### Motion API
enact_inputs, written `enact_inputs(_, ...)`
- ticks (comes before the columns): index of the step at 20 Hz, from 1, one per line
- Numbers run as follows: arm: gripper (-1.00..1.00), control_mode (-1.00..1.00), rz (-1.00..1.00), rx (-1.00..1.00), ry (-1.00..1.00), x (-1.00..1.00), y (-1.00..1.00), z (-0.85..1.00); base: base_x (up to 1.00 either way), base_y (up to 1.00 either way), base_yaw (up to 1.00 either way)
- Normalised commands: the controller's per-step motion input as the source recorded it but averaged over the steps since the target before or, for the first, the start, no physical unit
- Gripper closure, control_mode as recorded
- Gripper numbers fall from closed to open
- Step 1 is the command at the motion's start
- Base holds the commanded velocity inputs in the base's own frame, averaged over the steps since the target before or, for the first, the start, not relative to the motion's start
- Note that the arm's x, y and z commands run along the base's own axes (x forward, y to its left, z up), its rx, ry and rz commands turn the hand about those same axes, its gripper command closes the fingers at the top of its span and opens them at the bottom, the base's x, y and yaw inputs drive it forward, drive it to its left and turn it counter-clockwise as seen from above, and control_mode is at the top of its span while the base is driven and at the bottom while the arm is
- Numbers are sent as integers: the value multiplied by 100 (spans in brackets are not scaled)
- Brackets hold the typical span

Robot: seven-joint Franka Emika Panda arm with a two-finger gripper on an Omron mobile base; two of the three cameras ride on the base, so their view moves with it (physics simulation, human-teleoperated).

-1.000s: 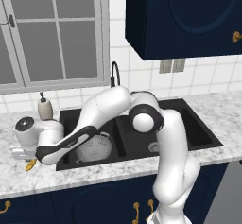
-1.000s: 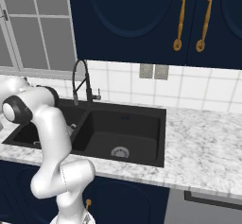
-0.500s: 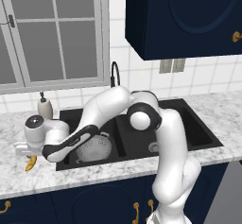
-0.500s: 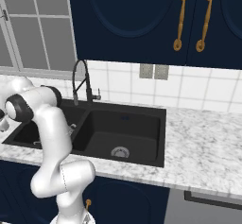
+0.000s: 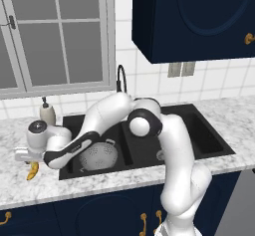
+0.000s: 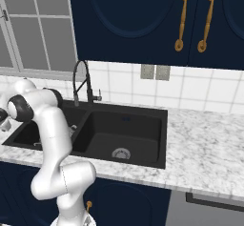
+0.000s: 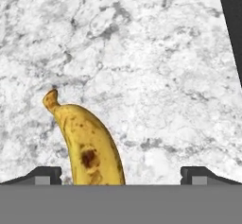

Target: Put the colander in the sink, put the banana in the colander, and turn on the sink faucet and pour water over the colander.

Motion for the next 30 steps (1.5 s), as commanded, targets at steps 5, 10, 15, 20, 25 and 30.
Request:
enact_inputs(5,-100,-100,0,3,2,1,32,-1,0,0,0)
enact_inputs(10,-100,-100,0,0,7,0,6,-21,0,0,0)
enact_inputs(15,-100,-100,0,0,7,-2,0,-33,0,0,0)
enact_inputs(20,100,-100,0,0,0,-20,-12,-29,0,0,0)
enact_inputs(25,100,-100,0,-4,-2,-33,-34,-12,0,0,0)
enact_inputs(30,100,-100,0,0,-2,-28,-52,20,0,0,0)
